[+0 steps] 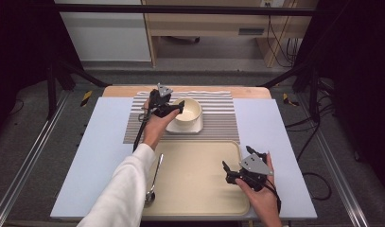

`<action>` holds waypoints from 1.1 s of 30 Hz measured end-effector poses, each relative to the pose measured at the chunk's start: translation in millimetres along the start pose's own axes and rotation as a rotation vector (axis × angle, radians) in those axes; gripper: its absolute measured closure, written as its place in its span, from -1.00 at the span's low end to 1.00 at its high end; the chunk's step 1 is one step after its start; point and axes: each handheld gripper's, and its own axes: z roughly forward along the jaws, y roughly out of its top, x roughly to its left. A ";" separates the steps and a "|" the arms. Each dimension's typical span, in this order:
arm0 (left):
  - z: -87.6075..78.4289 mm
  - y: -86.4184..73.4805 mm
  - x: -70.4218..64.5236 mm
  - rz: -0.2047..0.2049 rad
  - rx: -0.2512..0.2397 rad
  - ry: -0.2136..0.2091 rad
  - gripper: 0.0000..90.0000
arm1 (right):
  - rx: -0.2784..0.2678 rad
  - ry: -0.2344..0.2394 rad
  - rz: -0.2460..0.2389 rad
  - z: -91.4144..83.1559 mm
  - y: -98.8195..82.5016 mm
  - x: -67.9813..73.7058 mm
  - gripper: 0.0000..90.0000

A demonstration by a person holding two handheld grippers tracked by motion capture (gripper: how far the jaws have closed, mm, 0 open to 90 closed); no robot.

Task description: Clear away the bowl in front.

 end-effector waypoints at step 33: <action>31.4 -38.4 3.0 -0.080 0.076 0.062 0.19 | -0.003 0.005 0.005 0.2 -0.4 -1.4 -0.90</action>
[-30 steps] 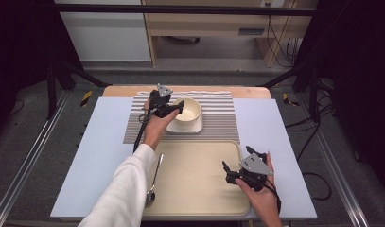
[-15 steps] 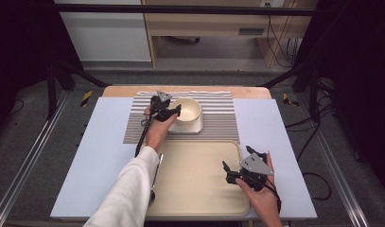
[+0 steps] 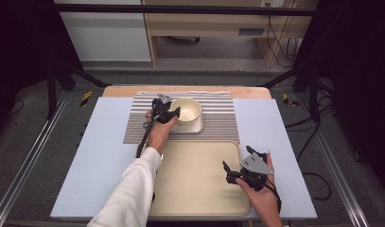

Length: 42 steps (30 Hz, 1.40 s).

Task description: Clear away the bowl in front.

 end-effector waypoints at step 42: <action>6.1 -0.3 8.9 -0.144 0.038 -0.023 0.84 | 0.014 0.008 0.001 2.5 -1.7 -0.2 -0.90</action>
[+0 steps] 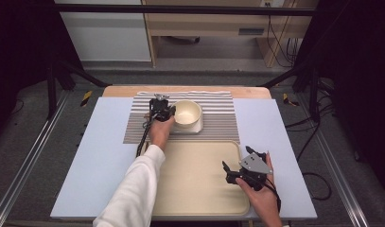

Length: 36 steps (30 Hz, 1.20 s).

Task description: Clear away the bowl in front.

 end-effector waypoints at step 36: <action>-66.3 12.6 -16.3 0.049 -0.067 -0.091 0.83 | -0.054 0.014 0.054 -3.2 2.7 -2.5 -0.90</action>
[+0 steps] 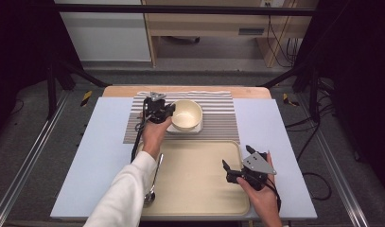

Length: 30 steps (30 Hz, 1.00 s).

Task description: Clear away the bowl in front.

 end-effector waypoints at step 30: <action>-64.1 -50.3 -21.5 0.031 0.011 -0.138 0.82 | -0.021 -0.008 0.019 -1.7 0.2 -2.9 -0.89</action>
